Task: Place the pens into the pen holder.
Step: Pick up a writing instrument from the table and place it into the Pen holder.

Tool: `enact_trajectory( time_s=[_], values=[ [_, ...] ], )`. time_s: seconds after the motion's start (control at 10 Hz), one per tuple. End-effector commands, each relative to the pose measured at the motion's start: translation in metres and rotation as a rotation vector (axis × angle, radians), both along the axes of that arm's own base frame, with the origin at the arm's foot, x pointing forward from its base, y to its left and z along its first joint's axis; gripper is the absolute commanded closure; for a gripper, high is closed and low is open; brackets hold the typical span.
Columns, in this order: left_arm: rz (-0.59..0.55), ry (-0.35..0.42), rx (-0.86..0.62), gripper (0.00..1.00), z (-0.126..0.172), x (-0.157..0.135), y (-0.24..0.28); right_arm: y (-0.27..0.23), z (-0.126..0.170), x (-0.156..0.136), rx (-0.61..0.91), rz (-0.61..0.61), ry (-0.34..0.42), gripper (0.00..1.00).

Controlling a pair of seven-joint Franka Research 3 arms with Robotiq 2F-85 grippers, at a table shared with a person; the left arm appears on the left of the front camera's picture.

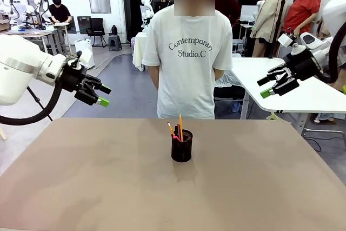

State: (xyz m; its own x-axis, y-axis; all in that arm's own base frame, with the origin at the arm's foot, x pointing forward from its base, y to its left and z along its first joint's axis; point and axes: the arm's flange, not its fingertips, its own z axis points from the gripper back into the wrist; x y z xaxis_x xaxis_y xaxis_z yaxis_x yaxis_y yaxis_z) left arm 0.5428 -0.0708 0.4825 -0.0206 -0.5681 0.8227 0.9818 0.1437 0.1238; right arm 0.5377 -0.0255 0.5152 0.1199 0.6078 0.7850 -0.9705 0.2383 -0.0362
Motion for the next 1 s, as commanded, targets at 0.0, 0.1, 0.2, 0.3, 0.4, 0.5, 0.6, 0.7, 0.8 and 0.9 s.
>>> enact_trajectory(
  time_s=[0.0, 0.1, 0.2, 0.3, 0.4, 0.5, 0.6, 0.7, 0.8, 0.9],
  values=[
    [0.002, 0.000, 0.000, 0.00, 0.0007, 0.0010, 0.0004, 0.0007, 0.0014, -0.0024, -0.002, -0.004, -0.004, 0.00],
    [0.002, 0.000, 0.000, 0.00, 0.0007, 0.0010, 0.0004, 0.0007, 0.0014, -0.0024, -0.002, -0.004, -0.004, 0.00],
    [0.002, 0.000, 0.000, 0.00, 0.0007, 0.0010, 0.0004, 0.0007, 0.0014, -0.0024, -0.002, -0.004, -0.004, 0.00],
    [0.002, 0.000, 0.000, 0.00, 0.0007, 0.0010, 0.0004, 0.0007, 0.0014, -0.0024, -0.002, -0.004, -0.004, 0.00],
    [0.002, 0.000, 0.000, 0.00, 0.0007, 0.0010, 0.0004, 0.0007, 0.0014, -0.0024, -0.002, -0.004, -0.004, 0.00],
    [0.002, 0.000, 0.000, 0.00, 0.0007, 0.0010, 0.0004, 0.0007, 0.0014, -0.0024, -0.002, -0.004, -0.004, 0.00],
    [0.002, 0.000, 0.000, 0.00, 0.0007, 0.0010, 0.0004, 0.0007, 0.0014, -0.0024, -0.002, -0.004, -0.004, 0.00],
    [0.002, 0.000, 0.000, 0.00, 0.0007, 0.0010, 0.0004, 0.0007, 0.0014, -0.0024, -0.002, -0.004, -0.004, 0.00],
    [0.002, 0.000, 0.000, 0.00, 0.0007, 0.0010, 0.0004, 0.0007, 0.0014, -0.0024, -0.002, -0.004, -0.004, 0.00],
    [0.002, 0.000, 0.000, 0.00, 0.0007, 0.0010, 0.0004, 0.0007, 0.0014, -0.0024, -0.002, -0.004, -0.004, 0.00]
  ],
)
